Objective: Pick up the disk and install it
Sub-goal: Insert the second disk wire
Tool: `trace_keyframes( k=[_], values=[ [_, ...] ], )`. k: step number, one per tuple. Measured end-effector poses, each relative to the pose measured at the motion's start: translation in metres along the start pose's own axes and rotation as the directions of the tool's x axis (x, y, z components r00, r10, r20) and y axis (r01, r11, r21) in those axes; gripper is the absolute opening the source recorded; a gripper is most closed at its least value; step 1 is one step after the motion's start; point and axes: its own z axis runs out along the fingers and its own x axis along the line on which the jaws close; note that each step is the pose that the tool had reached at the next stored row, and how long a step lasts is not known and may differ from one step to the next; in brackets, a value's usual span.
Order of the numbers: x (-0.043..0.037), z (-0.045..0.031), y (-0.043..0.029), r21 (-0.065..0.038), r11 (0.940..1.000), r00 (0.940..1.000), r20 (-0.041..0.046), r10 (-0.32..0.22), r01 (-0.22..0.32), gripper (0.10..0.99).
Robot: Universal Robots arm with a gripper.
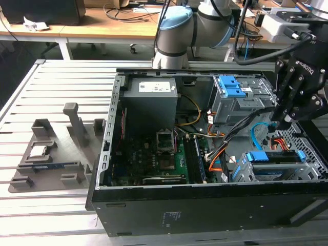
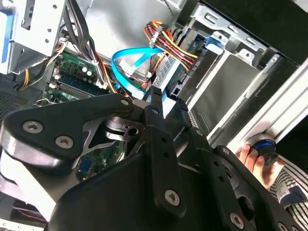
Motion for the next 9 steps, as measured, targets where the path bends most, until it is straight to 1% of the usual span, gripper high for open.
trace_keyframes(
  k=[2, 3, 6, 9],
  values=[
    [-0.0023, 0.0029, 0.0033, 0.001, 0.9999, 0.9999, 0.0, -0.01, 0.01, 0.302],
    [-0.0024, 0.0049, 0.0057, 0.001, 0.9999, 0.9999, -0.0002, -0.014, 0.014, 0.302],
    [-0.0027, 0.0085, 0.0092, 0.002, 0.9996, 0.9996, -0.001, -0.027, 0.027, 0.302],
    [-0.0028, 0.0103, 0.01, 0.003, 0.9995, 0.9995, -0.0039, -0.031, 0.031, 0.302]
  ],
)
